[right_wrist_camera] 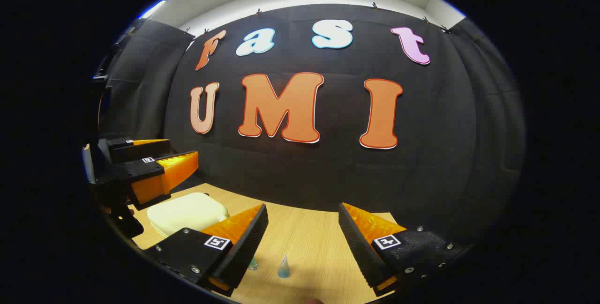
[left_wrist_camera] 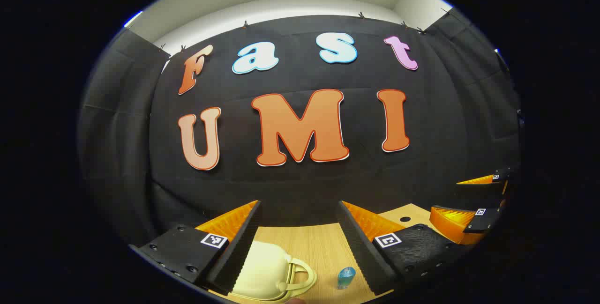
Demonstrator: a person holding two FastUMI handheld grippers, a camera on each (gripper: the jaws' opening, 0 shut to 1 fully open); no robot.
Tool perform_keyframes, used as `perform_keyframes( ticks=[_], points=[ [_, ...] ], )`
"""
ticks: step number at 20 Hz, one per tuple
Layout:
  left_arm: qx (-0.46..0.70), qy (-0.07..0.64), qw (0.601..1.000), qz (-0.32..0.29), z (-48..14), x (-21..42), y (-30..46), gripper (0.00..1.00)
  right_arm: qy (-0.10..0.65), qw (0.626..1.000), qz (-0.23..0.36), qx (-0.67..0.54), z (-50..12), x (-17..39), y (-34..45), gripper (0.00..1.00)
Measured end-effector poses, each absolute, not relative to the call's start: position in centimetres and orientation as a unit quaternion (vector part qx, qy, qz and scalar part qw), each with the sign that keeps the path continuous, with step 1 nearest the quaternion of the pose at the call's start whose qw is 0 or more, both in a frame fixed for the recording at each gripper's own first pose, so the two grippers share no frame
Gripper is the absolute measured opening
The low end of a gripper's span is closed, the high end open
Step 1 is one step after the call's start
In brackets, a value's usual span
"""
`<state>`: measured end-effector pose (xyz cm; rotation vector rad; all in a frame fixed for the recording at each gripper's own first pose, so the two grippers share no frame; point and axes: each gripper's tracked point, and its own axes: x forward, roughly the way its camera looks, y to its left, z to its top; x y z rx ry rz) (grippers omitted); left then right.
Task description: First open the suitcase, pack the skin care products into it, and then close the suitcase.
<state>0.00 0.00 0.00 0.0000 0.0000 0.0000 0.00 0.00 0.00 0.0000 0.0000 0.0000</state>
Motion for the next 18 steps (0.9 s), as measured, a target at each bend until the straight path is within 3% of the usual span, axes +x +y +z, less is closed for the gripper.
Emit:
perform_keyframes(
  ticks=[18],
  points=[
    [0.030, 0.007, 0.999, 0.008, -0.9, -1.8, -0.2, 1.00, 0.002, 1.000, 0.008, -0.005, -0.3, -0.7, 0.0, 0.95]
  ],
)
